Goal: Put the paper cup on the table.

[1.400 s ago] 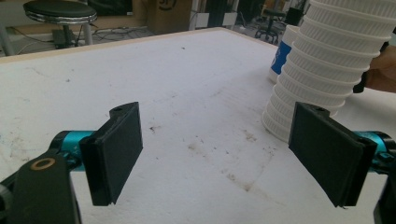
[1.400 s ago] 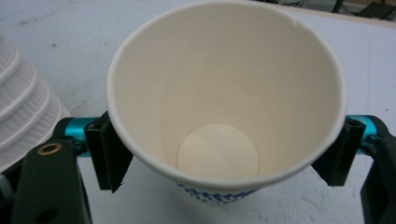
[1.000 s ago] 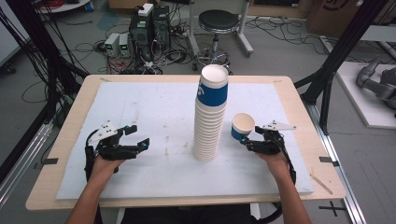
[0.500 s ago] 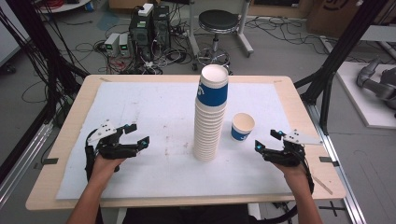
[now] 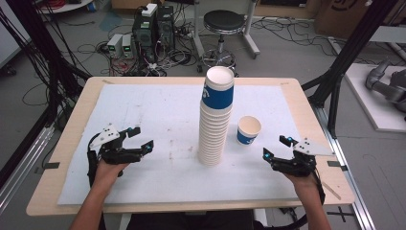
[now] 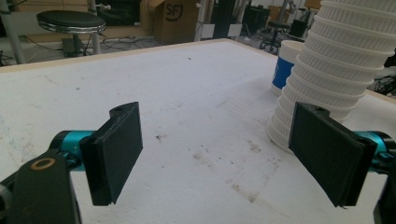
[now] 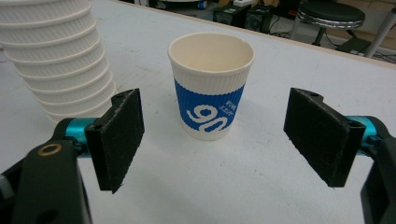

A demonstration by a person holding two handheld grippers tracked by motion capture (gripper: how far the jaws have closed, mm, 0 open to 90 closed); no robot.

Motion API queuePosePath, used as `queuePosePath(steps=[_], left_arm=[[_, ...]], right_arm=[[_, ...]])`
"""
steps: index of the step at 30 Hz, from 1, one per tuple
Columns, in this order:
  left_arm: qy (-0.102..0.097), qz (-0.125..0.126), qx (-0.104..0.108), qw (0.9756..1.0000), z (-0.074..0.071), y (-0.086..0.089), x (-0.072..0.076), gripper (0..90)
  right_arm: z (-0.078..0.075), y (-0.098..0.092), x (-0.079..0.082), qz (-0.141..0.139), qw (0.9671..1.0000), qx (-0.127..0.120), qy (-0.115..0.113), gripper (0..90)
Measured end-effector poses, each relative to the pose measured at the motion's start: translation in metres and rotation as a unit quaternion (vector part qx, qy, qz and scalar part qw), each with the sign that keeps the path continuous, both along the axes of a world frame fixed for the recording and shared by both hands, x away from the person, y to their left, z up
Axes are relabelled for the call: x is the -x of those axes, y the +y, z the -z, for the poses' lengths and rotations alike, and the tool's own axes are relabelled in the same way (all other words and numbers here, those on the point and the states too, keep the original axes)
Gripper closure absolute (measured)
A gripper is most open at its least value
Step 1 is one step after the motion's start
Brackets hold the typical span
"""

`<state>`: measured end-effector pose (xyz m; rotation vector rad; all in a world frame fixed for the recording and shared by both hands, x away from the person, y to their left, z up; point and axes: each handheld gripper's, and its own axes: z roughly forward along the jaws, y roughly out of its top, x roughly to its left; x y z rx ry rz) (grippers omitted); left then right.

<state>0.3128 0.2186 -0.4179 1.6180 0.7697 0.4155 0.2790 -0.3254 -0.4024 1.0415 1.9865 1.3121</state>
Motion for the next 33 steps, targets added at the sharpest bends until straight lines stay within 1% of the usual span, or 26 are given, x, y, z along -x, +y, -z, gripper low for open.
queuePosePath(steps=[5,7,13,18,27,33], left_arm=[[-0.005,0.003,-0.001,1.0,-0.0008,0.0032,0.0047,17.5],[-0.005,0.003,0.001,1.0,-0.0012,0.0037,0.0057,17.5],[-0.006,0.002,-0.001,1.0,-0.0017,0.006,0.0072,17.5],[-0.005,0.001,0.0,1.0,-0.0013,0.0056,0.0068,17.5],[-0.006,0.006,-0.002,1.0,-0.0011,0.0039,0.0047,17.5],[-0.003,0.005,0.001,1.0,-0.0006,0.0031,0.0027,17.5]], right_arm=[[-0.0024,0.0044,0.0001,-0.004,1.0,0.002,0.0,20.5],[-0.0035,0.0058,0.0,-0.004,1.0,0.003,-0.003,20.5],[-0.0032,0.0086,-0.0004,-0.007,1.0,0.005,-0.001,20.6],[-0.0027,0.0086,-0.0013,-0.008,0.9999,0.007,-0.003,20.6],[-0.0033,0.006,0.0004,-0.004,1.0,0.004,-0.004,20.7],[-0.003,0.0044,0.0009,-0.003,1.0,0.004,-0.004,20.7]])
